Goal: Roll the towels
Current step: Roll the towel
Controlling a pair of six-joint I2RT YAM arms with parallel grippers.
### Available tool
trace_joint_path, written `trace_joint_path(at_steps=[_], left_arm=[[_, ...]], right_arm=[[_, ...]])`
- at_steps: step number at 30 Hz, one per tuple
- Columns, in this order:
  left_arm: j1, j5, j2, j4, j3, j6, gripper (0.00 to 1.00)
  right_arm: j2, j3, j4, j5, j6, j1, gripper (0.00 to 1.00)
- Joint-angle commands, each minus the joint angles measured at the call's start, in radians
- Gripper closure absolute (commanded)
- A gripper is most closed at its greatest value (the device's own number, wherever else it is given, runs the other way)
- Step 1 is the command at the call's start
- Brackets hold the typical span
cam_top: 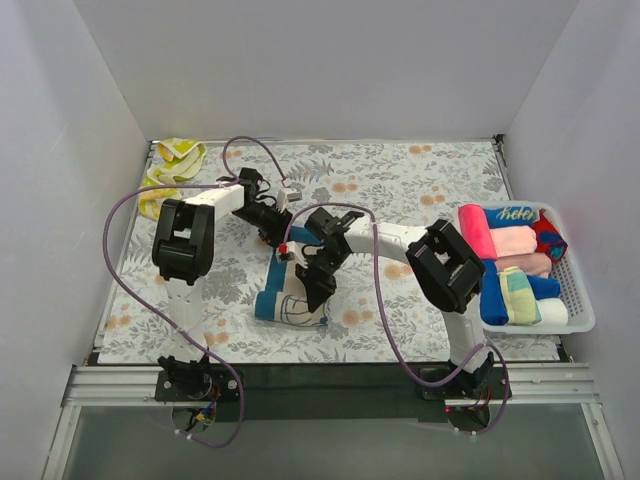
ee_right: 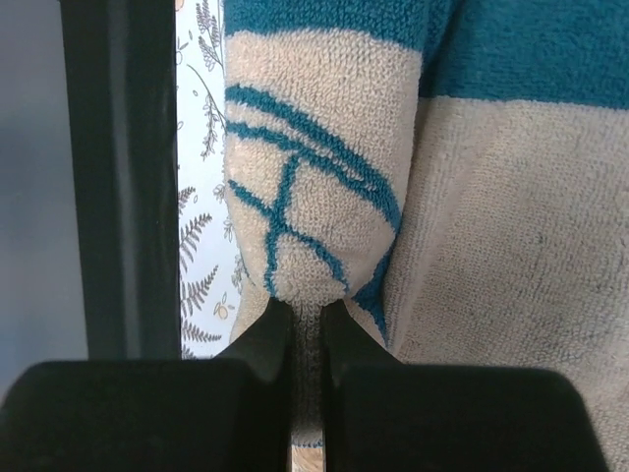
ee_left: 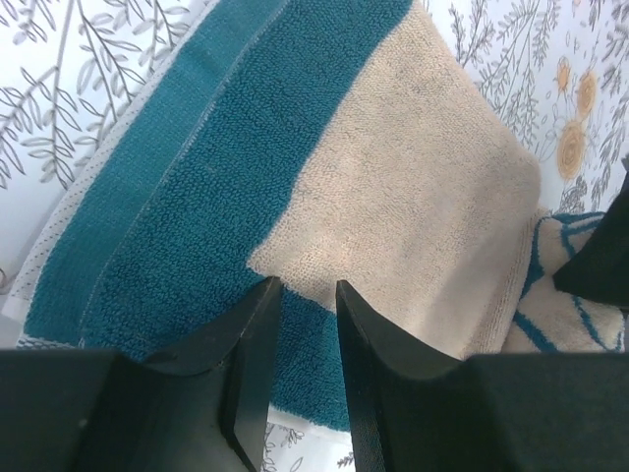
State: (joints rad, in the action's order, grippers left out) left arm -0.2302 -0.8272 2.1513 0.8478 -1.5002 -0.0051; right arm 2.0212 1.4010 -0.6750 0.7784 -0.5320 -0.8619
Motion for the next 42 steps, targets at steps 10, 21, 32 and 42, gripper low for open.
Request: trace_joint_path(at_steps=[10, 21, 32, 42], left_arm=[[0.034, 0.152, 0.013, -0.113, -0.006, 0.001, 0.67], [0.103, -0.035, -0.335, -0.188, 0.073, 0.001, 0.41], [0.109, -0.030, -0.706, -0.083, 0.372, 0.345, 0.37], [0.019, 0.023, -1.002, 0.077, 0.599, 0.781, 0.32]], right_arm=[[0.113, 0.021, -0.236, -0.001, -0.056, 0.112, 0.99], [0.224, 0.115, -0.308, 0.053, -0.088, 0.116, 0.99], [0.139, 0.194, -0.301, 0.038, -0.082, 0.123, 0.99], [0.264, 0.139, -0.282, 0.087, -0.095, 0.133, 0.99]])
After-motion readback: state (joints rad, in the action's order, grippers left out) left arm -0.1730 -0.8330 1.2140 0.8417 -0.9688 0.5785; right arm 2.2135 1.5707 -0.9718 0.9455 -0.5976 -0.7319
